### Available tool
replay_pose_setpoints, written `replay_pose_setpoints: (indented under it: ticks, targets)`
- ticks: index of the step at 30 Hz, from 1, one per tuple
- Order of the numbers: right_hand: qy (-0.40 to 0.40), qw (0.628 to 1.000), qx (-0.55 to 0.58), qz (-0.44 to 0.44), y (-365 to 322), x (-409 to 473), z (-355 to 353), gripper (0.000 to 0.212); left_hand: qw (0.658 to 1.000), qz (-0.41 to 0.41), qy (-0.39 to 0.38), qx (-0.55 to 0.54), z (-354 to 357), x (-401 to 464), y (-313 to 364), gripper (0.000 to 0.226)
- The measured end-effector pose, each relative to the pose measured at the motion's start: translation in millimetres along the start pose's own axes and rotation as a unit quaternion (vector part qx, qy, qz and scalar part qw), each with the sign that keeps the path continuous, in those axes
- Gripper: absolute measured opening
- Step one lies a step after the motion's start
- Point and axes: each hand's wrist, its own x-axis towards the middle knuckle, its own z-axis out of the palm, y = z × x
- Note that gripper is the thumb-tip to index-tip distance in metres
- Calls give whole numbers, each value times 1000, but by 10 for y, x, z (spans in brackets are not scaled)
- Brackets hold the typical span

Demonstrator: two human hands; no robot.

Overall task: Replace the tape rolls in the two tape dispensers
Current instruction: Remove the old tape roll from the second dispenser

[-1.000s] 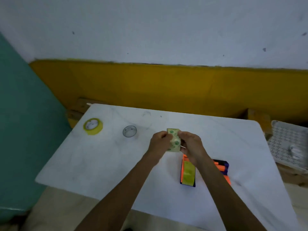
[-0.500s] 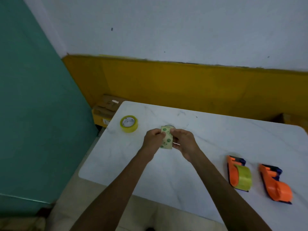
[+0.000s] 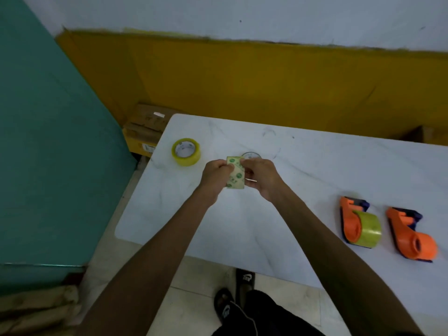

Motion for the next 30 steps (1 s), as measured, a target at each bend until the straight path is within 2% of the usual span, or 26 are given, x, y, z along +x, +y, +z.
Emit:
replay_pose_setpoints:
  ticks: [4,13,20,23,26,30]
  targets:
    - [2,999,2,34,-37,262,6,7,1000,-28,3,-8,48,273,18,14]
    - [-11,996,9,91,19,912,136,9,997,-73,18,20,-25,862,-5,11]
    - [30,994,-7,104,108,1296,318,9,995,-81,-2,67,-163,1360,-142,13]
    - [69,991,-42,103,127,1436,415,9,992,-54,-23,110,-234,1568,-192,14]
    - [102,986,-84,99,140,1554,495,11,977,28,-44,206,-326,1767,-200,15]
    - [159,972,-141,99,180,1679,589,18,914,178,-75,357,-434,1946,-279,27]
